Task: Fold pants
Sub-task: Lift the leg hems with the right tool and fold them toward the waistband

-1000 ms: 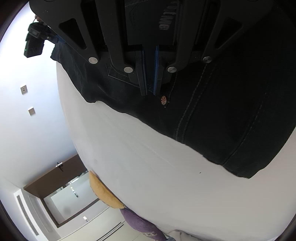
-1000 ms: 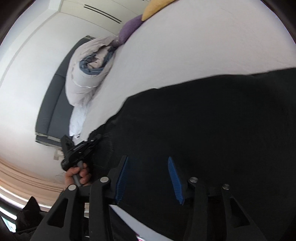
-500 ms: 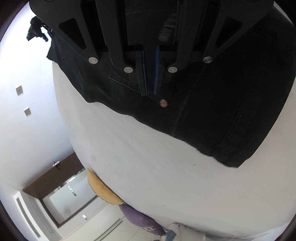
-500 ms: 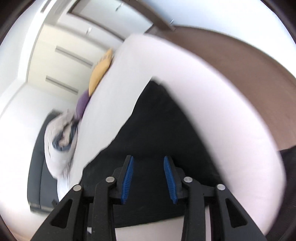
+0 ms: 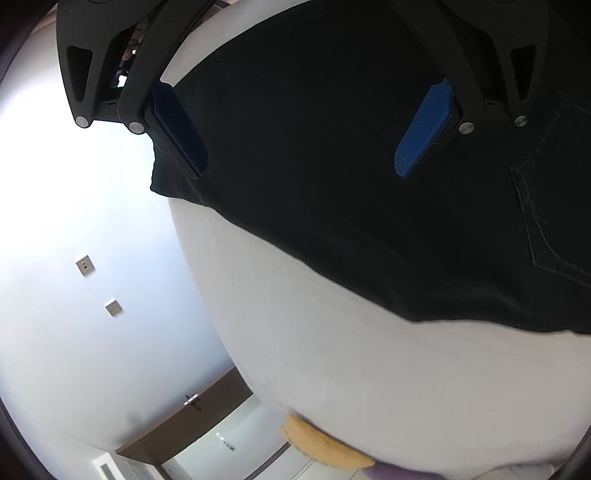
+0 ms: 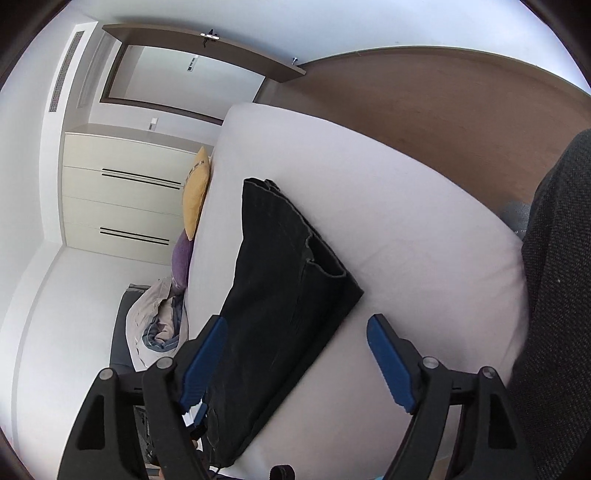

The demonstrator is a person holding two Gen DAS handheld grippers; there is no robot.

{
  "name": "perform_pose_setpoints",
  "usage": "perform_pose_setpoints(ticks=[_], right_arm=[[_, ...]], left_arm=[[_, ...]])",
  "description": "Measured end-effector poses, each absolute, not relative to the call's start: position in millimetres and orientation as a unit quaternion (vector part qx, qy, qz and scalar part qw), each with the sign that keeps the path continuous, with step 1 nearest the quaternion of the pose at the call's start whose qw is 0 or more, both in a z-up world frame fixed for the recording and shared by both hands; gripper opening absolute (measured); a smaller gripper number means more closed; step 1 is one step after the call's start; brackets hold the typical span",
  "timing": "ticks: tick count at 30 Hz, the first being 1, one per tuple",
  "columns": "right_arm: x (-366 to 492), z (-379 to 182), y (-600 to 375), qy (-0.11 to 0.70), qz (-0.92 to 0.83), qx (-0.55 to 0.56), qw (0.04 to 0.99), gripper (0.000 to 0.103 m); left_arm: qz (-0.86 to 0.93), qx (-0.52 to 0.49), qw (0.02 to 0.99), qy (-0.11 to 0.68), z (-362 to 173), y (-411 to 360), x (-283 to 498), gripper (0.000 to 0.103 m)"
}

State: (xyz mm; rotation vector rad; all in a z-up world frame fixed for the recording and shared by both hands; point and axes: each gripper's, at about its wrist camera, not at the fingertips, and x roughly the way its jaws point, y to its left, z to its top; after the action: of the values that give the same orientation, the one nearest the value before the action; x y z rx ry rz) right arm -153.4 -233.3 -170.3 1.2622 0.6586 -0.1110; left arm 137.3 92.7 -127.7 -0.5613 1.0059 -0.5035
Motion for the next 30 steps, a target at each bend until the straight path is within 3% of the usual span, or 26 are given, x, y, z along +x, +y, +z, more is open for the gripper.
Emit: perform_pose_setpoints(ticks=[6,13,19,22,24,27,30], right_arm=[[-136.8,-175.7,-234.1,0.282,-0.038,0.61,0.739,0.087],[-123.9,-178.7,-231.5,0.262,-0.038,0.627,0.733,0.086],[-109.9,-176.1,-236.7,0.252,-0.045,0.62,0.741,0.078],[-102.8,-177.3,-237.6,0.255,-0.049,0.612,0.747,0.066],[-98.4,-180.4,-238.7,0.262,-0.047,0.612,0.745,0.041],[-96.2,-188.9,-240.0,0.274,-0.048,0.617,0.736,0.021],[-98.9,-192.7,-242.5,0.276,-0.052,0.621,0.732,0.014]], left_arm=[[-0.22,-0.311,0.784,0.491,-166.4,93.5,144.3,0.103],[-0.231,-0.321,0.779,0.487,-171.3,84.0,144.8,0.103],[-0.228,-0.323,0.782,0.481,-181.5,69.8,147.5,0.103],[-0.24,-0.33,0.778,0.478,-181.7,70.4,143.5,0.103],[-0.25,-0.333,0.778,0.47,-174.6,73.5,135.9,0.103],[-0.251,-0.322,0.78,0.475,-172.0,62.9,133.1,0.103],[-0.251,-0.325,0.779,0.474,-177.2,65.5,129.6,0.103]])
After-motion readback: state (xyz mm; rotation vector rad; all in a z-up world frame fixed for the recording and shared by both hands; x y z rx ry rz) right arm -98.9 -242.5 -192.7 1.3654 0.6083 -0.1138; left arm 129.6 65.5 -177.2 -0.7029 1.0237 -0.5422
